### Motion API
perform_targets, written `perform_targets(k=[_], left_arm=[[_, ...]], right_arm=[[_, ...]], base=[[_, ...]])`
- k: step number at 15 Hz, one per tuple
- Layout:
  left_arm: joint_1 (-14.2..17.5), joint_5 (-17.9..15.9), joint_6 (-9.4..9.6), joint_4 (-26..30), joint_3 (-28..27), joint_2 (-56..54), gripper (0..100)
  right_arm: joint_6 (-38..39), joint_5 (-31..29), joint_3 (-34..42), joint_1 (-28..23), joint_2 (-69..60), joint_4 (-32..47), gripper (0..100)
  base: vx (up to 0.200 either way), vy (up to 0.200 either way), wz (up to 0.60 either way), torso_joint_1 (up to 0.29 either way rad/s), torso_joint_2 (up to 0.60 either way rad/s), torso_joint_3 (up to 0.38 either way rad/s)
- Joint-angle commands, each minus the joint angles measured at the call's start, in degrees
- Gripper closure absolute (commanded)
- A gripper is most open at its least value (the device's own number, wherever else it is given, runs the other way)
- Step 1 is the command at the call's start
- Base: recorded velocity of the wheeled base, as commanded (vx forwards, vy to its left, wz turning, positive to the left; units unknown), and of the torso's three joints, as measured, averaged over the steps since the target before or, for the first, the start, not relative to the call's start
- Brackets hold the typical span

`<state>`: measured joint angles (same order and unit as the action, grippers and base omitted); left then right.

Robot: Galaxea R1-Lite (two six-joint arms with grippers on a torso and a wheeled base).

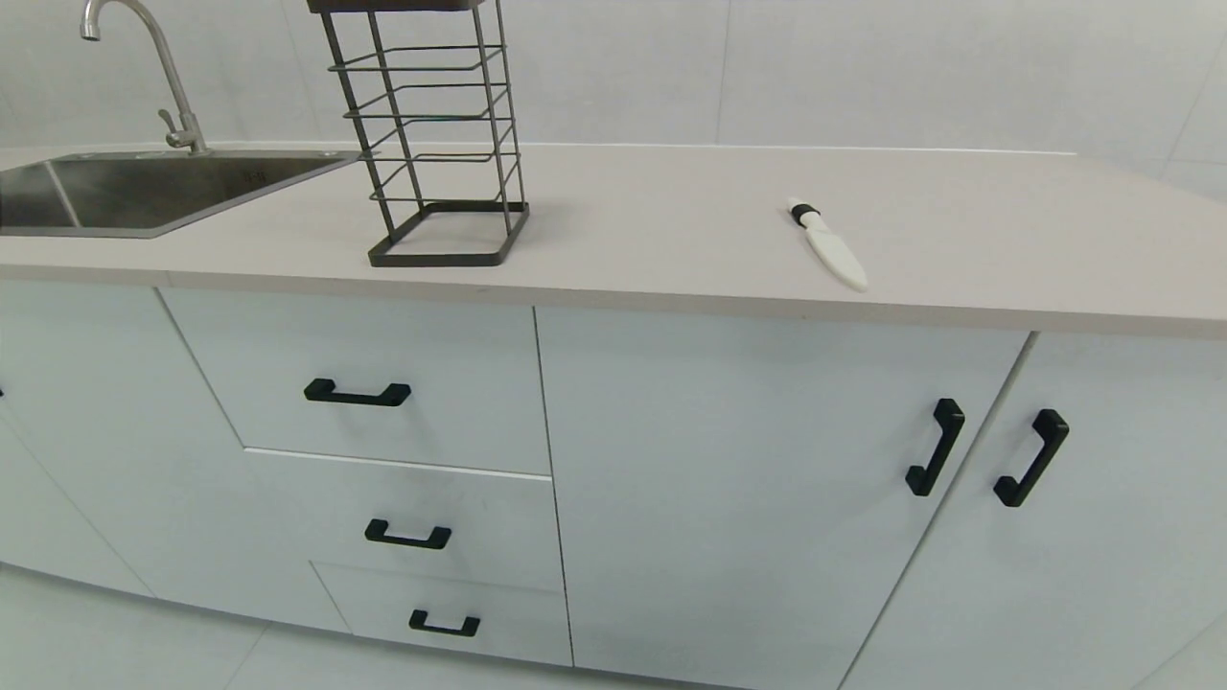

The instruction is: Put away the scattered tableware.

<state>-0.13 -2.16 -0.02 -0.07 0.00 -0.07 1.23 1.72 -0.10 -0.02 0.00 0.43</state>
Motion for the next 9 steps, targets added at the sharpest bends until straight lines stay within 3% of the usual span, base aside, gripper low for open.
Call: perform_targets(k=[1, 2, 9], left_arm=[[0.0, 0.0, 0.11, 0.0, 0.0, 0.1, 0], [0.0, 0.0, 0.02, 0.0, 0.0, 0.1, 0], [0.0, 0.0, -0.15, 0.0, 0.0, 0.1, 0]], right_arm=[[0.0, 0.0, 0.0, 0.0, 0.1, 0.0, 0], [0.0, 0.0, 0.0, 0.0, 0.1, 0.0, 0], [0.0, 0.0, 0.0, 0.0, 0.1, 0.0, 0]], base=[[0.2, 0.0, 0.0, 0.002, 0.0, 0.002], [0.2, 0.0, 0.0, 0.002, -0.01, -0.002], [0.0, 0.0, 0.0, 0.0, 0.0, 0.0]])
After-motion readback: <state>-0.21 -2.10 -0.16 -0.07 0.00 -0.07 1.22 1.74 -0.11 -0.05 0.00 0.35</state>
